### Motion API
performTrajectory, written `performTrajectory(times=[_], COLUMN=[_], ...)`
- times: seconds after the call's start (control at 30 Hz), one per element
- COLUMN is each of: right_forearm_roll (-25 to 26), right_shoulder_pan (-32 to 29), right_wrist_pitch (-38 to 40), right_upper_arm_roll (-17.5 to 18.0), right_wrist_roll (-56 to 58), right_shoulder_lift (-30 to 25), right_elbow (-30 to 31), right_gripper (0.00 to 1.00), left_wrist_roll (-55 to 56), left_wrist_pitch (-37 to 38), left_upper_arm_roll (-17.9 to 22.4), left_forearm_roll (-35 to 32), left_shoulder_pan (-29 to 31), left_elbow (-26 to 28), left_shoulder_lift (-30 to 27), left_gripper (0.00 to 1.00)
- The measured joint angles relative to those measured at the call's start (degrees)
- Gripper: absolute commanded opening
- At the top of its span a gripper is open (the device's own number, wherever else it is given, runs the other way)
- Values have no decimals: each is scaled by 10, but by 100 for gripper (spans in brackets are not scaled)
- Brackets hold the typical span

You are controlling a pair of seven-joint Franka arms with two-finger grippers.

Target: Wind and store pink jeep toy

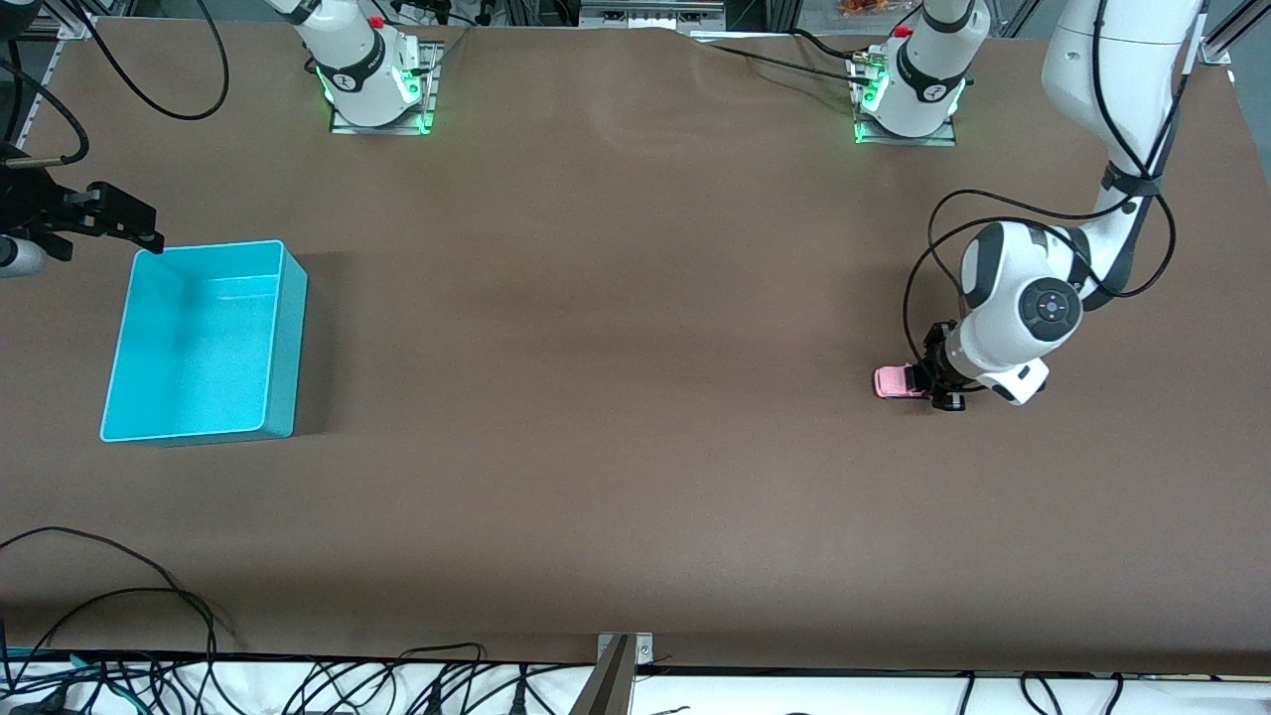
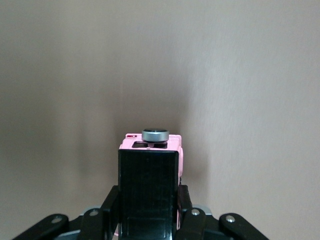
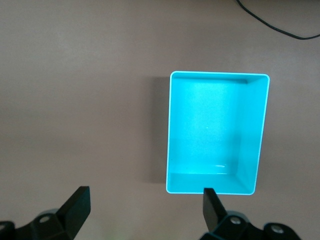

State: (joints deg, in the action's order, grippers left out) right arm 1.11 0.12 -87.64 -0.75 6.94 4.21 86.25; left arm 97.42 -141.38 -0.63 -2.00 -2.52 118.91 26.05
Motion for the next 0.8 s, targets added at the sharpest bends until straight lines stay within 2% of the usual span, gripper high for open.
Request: performTrajectory(times=[0.17, 0.57, 0.8], right_forearm_roll=[0, 0, 0], right_shoulder_pan=[0, 0, 0], right_wrist_pitch=[0, 0, 0], right_upper_arm_roll=[0, 0, 0], right_wrist_roll=[0, 0, 0], right_shoulder_lift=[0, 0, 0], right_elbow=[0, 0, 0], right_gripper=[100, 100, 100], left_wrist_roll=[0, -34, -37], left_wrist_pitch=[-1, -8, -17], left_upper_arm_roll=[1, 1, 2], left_forearm_roll=[-35, -45, -82], left_shoulder_pan=[22, 59, 84], left_elbow=[0, 0, 1], left_shoulder_lift=[0, 1, 3], left_gripper=[4, 4, 4])
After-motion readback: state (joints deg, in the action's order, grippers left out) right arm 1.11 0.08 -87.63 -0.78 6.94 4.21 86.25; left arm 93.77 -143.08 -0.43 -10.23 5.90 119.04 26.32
